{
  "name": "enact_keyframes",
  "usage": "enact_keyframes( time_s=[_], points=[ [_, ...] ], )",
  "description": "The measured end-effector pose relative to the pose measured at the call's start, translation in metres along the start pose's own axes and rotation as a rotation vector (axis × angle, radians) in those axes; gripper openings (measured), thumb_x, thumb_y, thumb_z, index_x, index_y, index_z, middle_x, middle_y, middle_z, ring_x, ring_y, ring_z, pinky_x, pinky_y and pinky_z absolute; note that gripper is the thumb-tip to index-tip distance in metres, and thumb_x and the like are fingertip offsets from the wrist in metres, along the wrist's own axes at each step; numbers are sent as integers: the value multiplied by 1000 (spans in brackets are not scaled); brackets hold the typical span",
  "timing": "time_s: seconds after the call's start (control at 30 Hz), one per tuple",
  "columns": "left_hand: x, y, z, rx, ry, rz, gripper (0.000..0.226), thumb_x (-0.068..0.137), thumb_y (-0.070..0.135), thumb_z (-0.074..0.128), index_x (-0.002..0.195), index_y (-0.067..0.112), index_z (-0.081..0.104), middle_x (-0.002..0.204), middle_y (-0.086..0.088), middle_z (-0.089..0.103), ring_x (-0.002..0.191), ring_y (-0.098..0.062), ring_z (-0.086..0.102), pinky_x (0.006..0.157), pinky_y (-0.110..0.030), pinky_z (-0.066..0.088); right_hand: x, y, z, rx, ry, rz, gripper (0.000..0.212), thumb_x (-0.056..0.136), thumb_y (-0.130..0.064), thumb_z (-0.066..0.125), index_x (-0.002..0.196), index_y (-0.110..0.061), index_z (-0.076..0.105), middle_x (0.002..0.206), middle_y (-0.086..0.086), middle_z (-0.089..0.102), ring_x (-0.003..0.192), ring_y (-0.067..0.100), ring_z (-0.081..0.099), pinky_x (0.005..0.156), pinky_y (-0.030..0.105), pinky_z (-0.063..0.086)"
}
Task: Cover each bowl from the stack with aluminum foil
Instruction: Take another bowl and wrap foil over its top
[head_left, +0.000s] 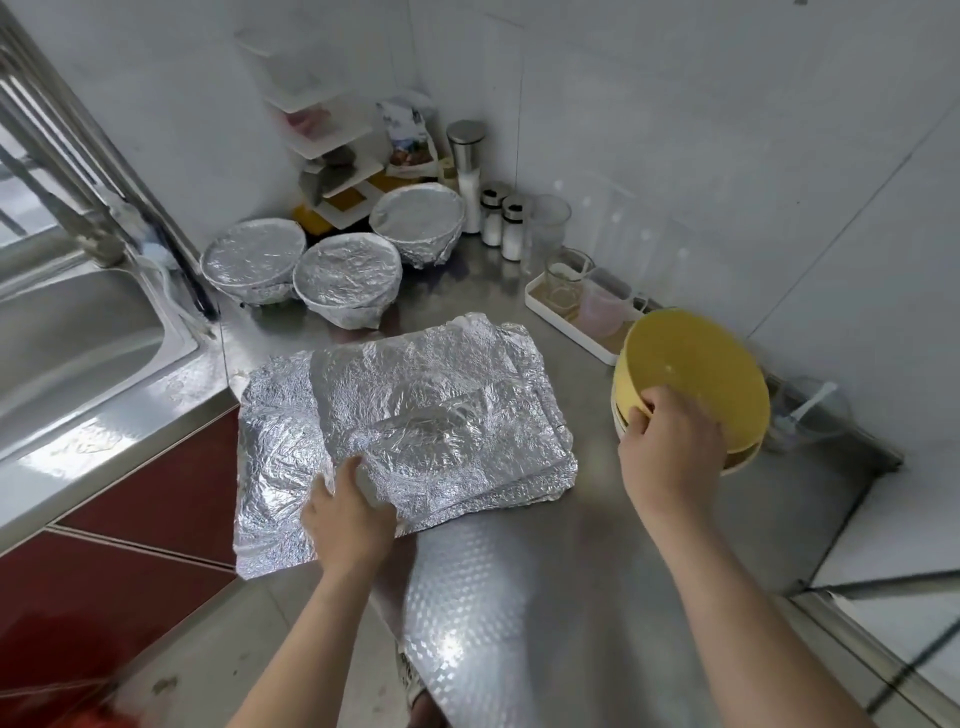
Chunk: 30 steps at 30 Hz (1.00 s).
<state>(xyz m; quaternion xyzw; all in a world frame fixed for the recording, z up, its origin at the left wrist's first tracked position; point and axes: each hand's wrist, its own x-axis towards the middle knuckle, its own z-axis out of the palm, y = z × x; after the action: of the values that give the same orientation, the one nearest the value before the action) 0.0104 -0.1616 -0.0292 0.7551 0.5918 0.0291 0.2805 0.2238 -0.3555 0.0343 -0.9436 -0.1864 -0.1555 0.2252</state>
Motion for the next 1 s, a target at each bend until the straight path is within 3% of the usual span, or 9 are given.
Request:
enact_keyframes(
  time_s=[0.1,0.17,0.27,0.37,0.47,0.6,0.73,0.87,1.0],
  points=[
    [14,-10,3,-65,-31,-73,66,78,13,62,138,31,43,132,-16,53,110,-41,54,100,-52,42,-5,-9,-6,91,121,-162,11,75,-4,71,76,-11,62,69,8,63,73,34,55,63,36,25],
    [16,-11,1,-130,-49,-69,60,78,9,63,133,32,51,130,-11,57,88,-31,63,78,-42,55,-10,-19,-8,152,149,-290,6,77,-8,66,76,-12,62,68,4,62,73,31,54,64,36,25],
    [13,-6,-7,-254,-67,-17,41,88,-2,57,120,22,64,128,-10,63,58,-11,56,51,-21,44,-25,-37,1,270,83,-429,11,83,-12,55,79,-11,65,71,2,63,74,29,53,65,37,38],
    [11,1,-15,-295,-142,120,36,91,-3,53,96,28,70,112,-9,71,70,-18,63,61,-24,47,-44,-54,14,321,7,-502,19,86,-15,51,78,-12,68,71,-1,65,75,25,52,64,34,41],
    [7,14,-28,-273,-148,210,36,93,0,49,112,19,72,117,-2,70,96,-15,64,77,-19,46,-61,-61,24,354,1,-507,12,80,-2,61,76,-10,68,69,-2,65,77,21,46,63,30,40],
    [6,32,-59,-241,67,353,38,94,-1,47,125,11,67,127,-5,65,114,-24,61,93,-27,42,-75,-63,30,411,35,-517,17,74,8,65,74,-8,67,69,-1,63,76,23,46,66,29,42],
    [7,52,-98,-228,290,456,46,87,-5,51,130,7,61,133,-7,61,117,-28,58,93,-27,38,-85,-61,32,432,53,-543,16,76,7,63,78,-7,69,72,0,63,78,22,45,74,26,40],
    [1,59,-124,-255,429,572,56,81,-13,49,134,4,56,137,-11,56,122,-25,52,96,-15,33,-111,-52,45,436,-28,-591,15,84,-1,56,77,-10,66,70,1,60,75,24,47,73,28,42],
    [-13,62,-133,-361,474,698,60,79,-17,45,133,5,57,138,-10,56,124,-14,47,99,0,26,-136,-37,60,327,-179,-602,11,77,-3,62,76,-13,67,72,-1,62,80,21,47,71,31,45]
  ],
)
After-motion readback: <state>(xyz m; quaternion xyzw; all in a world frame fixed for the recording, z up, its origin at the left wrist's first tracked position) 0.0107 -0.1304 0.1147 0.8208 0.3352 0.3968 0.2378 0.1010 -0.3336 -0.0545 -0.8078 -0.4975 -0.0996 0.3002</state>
